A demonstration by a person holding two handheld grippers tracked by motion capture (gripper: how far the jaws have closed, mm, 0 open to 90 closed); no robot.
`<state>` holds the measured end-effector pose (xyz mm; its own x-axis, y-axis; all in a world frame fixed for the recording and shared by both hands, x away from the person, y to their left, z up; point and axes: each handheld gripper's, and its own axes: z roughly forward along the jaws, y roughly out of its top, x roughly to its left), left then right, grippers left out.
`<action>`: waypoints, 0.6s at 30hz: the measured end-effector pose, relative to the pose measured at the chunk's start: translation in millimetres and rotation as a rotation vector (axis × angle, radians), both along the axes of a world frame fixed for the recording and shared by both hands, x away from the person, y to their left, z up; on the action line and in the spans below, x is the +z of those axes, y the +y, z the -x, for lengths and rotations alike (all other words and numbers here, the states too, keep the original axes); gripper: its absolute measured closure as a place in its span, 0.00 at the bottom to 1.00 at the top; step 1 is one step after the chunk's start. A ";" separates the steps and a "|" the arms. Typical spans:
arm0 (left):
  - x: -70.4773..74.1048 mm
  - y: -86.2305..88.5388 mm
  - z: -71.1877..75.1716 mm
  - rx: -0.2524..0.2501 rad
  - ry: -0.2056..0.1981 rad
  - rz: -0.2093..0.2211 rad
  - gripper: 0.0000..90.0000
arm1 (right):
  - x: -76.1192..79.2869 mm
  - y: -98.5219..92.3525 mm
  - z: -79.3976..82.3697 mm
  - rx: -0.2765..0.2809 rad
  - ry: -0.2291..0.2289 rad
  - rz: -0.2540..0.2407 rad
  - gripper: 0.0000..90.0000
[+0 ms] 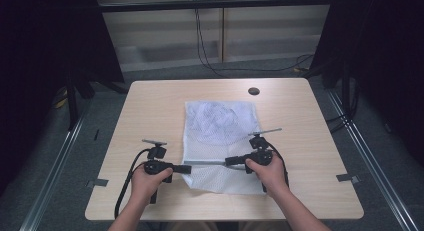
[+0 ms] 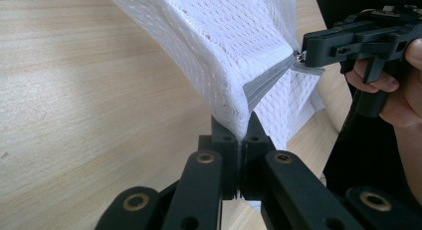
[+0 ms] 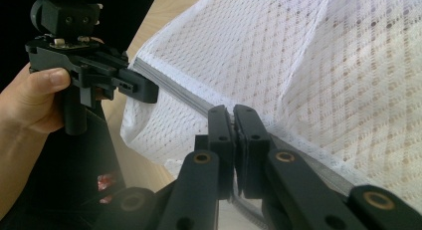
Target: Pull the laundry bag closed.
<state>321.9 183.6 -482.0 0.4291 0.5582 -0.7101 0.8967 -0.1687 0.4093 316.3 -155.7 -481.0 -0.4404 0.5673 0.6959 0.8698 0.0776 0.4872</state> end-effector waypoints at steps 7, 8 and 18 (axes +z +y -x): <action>0.8 3.9 -1.2 -0.003 -0.009 -0.008 0.98 | -0.7 -5.2 -0.4 -0.015 -0.003 0.009 0.96; 1.4 3.8 -0.6 0.007 -0.007 -0.003 0.98 | -0.8 -6.0 -0.5 -0.019 0.000 0.010 0.96; 1.2 3.5 -0.4 0.010 -0.003 -0.003 0.98 | 0.0 -9.2 -0.6 -0.022 0.001 0.007 0.96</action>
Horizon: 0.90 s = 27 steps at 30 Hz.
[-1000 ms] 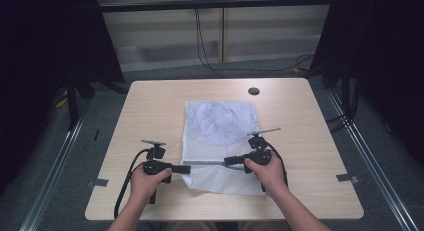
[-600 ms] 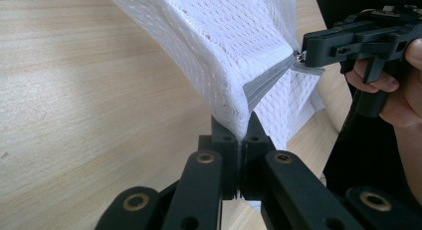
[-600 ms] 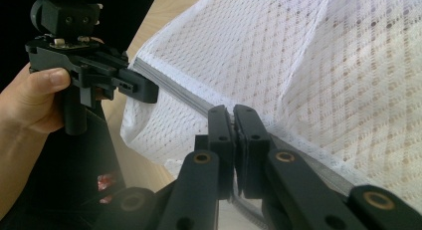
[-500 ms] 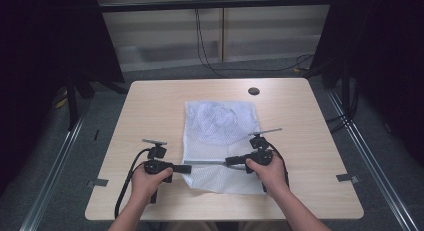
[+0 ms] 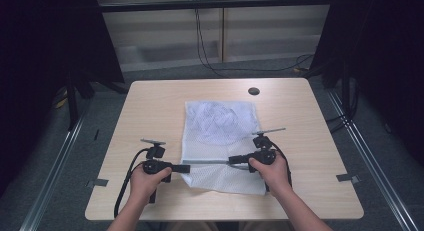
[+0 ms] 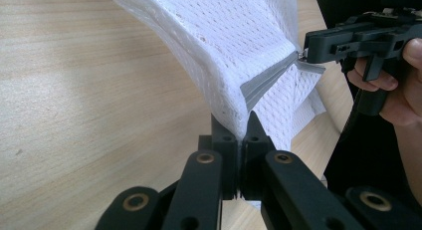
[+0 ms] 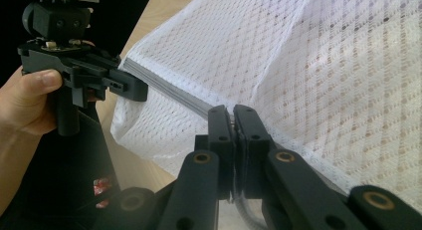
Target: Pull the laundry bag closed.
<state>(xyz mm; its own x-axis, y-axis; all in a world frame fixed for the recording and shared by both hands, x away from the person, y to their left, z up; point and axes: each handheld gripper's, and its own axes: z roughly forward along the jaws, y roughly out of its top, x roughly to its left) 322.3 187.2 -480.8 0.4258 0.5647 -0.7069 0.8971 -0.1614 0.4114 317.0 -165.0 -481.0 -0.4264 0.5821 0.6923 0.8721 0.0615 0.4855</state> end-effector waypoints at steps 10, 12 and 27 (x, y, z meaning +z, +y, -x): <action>0.3 2.2 0.4 0.002 -0.007 -0.001 0.98 | 0.2 -5.7 -0.3 -0.010 0.000 0.002 0.96; 0.0 2.2 0.1 0.005 -0.004 -0.003 0.98 | 0.1 -5.9 -0.2 -0.007 0.002 0.002 0.96; -1.6 0.8 -1.2 0.005 0.006 -0.003 0.98 | -0.1 -9.5 2.5 -0.006 0.009 0.000 0.96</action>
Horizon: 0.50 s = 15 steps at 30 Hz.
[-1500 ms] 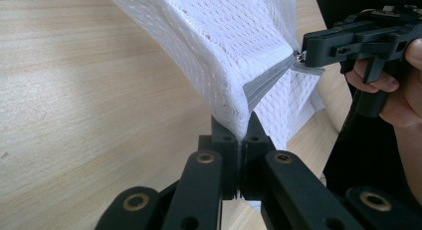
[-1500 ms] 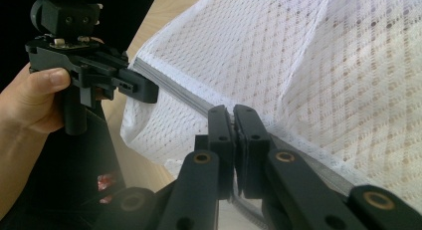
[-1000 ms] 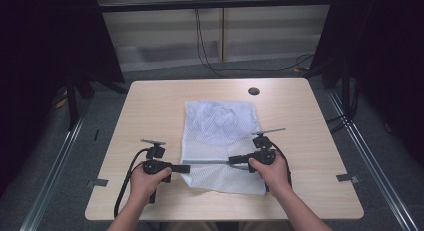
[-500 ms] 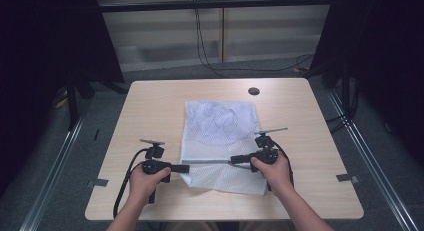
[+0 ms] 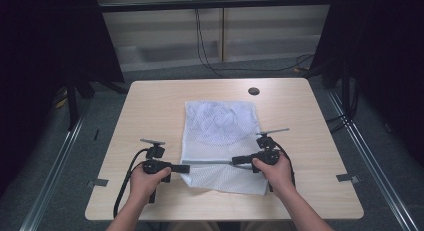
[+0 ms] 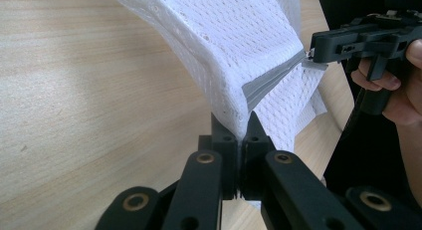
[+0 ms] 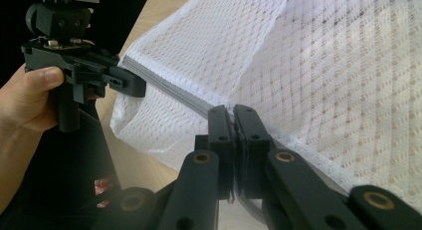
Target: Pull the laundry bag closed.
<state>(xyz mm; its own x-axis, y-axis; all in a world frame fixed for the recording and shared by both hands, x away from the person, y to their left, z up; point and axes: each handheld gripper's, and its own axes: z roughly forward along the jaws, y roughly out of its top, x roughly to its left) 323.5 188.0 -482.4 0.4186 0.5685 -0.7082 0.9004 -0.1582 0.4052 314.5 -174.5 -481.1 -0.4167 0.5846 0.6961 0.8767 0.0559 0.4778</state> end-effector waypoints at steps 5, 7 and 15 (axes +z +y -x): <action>0.0 0.7 -0.7 0.002 0.005 0.006 0.98 | -0.1 -2.7 1.0 -0.006 -0.005 0.005 0.96; 0.4 1.5 -0.8 -0.007 0.002 0.000 0.98 | -0.1 -4.6 1.3 -0.009 -0.001 -0.002 0.96; -0.7 0.6 -1.3 -0.006 0.002 -0.005 0.98 | 0.0 -5.7 2.5 -0.007 -0.002 0.003 0.96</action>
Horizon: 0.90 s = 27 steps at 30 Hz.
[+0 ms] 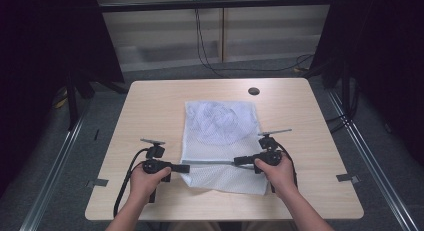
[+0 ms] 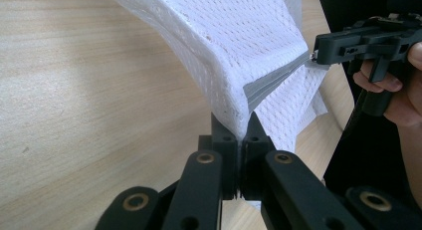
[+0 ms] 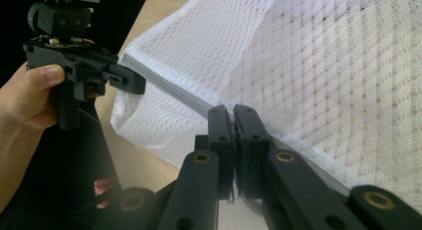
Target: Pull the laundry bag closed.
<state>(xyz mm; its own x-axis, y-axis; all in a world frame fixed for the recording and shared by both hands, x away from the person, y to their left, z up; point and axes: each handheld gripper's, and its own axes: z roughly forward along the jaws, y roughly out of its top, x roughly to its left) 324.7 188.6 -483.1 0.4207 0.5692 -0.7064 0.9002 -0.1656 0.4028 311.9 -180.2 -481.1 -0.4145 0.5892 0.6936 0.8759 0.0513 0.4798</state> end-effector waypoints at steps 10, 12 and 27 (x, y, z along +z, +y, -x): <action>-0.2 0.1 -0.8 0.003 0.007 -0.002 0.98 | -1.1 -2.7 1.4 -0.003 0.009 -0.002 0.96; -0.3 0.2 -1.1 0.005 0.010 0.004 0.98 | -0.9 -4.6 1.3 -0.007 0.006 0.002 0.96; -1.1 -0.5 -2.6 0.002 0.006 0.008 0.98 | -0.5 -9.5 3.4 -0.016 0.011 -0.006 0.96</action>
